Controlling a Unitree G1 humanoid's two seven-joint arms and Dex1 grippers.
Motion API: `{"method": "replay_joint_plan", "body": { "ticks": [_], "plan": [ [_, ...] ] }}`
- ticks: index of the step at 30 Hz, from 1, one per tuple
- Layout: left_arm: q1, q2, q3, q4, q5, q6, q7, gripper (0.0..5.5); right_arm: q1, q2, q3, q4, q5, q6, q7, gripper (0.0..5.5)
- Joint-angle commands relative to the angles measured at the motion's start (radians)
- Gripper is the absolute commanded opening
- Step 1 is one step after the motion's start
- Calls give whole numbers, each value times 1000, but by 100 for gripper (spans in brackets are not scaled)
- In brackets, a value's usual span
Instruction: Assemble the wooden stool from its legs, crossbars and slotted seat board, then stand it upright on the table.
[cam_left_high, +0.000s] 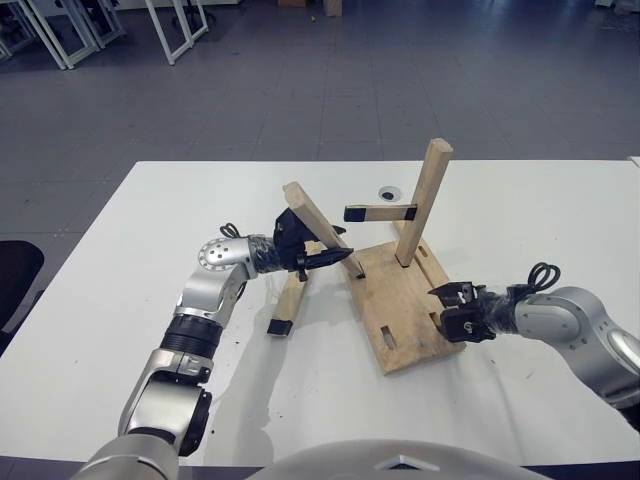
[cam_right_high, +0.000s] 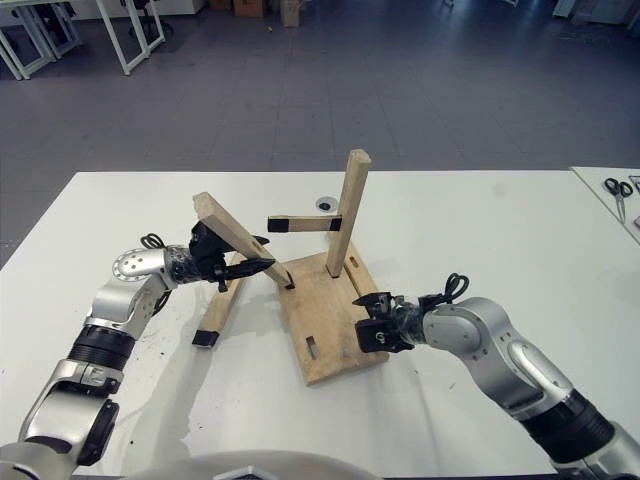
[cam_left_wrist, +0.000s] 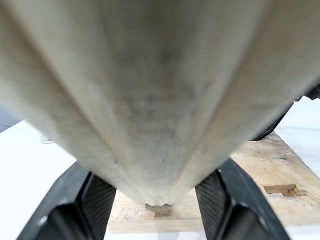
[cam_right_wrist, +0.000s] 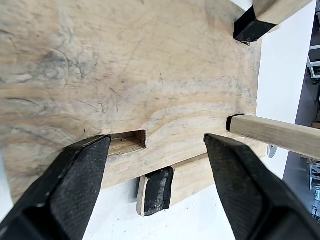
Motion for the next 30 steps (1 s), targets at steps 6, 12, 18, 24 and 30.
{"method": "replay_joint_plan", "body": {
  "ticks": [6, 12, 18, 24, 30],
  "plan": [
    [12, 110, -129, -1, 47, 399, -72, 204, 34, 30, 16, 13, -24, 20, 22, 345],
    [41, 86, -90, 57, -17, 423, -59, 204, 44, 29, 15, 18, -30, 17, 21, 345],
    [42, 102, -174, 55, 44, 380, -59, 204, 38, 27, 14, 26, -38, 3, 19, 345],
    [-9, 116, -198, 96, 18, 469, -67, 204, 24, 37, -3, 33, -48, -40, -14, 345],
    [-54, 93, -223, 166, 17, 495, -96, 204, 42, 37, 6, 72, -70, -75, -20, 345]
  ]
}}
